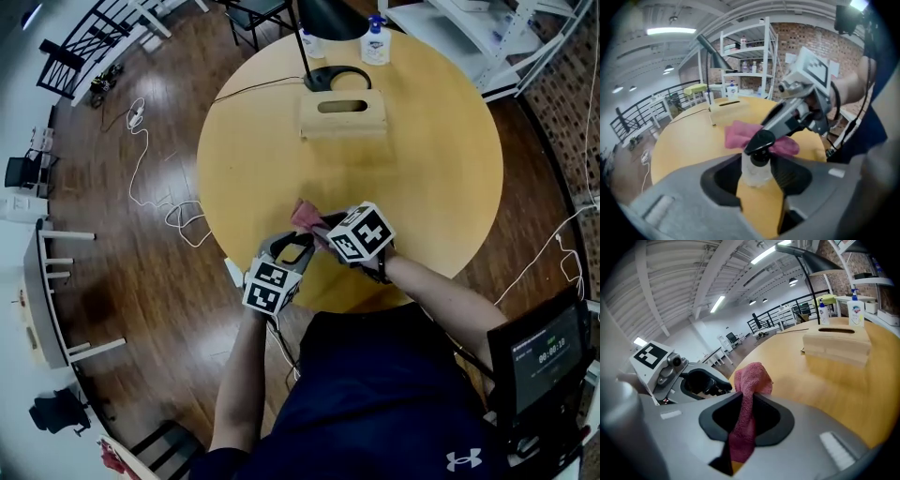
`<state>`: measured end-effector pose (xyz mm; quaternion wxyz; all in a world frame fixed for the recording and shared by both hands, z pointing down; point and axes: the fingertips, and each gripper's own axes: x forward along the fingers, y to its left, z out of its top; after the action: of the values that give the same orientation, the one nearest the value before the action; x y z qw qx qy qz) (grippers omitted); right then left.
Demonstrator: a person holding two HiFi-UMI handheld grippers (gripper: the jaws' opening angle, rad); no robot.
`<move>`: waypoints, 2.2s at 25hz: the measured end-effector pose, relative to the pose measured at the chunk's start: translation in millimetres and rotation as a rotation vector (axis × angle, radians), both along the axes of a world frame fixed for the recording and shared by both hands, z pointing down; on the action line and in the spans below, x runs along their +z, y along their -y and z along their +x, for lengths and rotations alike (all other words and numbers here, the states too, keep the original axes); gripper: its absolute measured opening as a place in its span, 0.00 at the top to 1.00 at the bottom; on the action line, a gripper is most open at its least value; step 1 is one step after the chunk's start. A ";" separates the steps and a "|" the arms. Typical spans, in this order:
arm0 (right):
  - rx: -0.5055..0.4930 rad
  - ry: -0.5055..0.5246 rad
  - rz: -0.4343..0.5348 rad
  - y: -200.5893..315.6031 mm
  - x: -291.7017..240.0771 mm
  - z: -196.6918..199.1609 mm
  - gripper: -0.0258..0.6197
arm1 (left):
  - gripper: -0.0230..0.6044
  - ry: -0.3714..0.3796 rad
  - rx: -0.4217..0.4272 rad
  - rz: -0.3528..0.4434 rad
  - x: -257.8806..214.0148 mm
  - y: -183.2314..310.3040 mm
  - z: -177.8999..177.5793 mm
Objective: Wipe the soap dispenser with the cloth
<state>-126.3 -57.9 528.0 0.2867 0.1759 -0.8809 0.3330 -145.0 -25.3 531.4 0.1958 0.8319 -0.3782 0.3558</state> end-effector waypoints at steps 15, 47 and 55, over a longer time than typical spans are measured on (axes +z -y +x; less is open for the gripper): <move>-0.020 -0.019 -0.013 0.8 2.9 -15.1 0.85 | 0.75 0.044 -0.034 0.013 1.9 -14.4 4.6; -0.003 0.026 -0.054 -56.4 8.4 9.8 0.85 | 0.75 0.094 -0.080 -0.023 0.4 -40.7 12.1; -0.026 0.016 -0.026 -31.4 2.7 -14.5 0.85 | 0.74 0.148 0.196 -0.060 1.5 -48.4 7.3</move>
<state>-140.8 -26.6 530.7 0.2862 0.1582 -0.8808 0.3423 -137.7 23.1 532.9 0.1565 0.8301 -0.2975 0.4448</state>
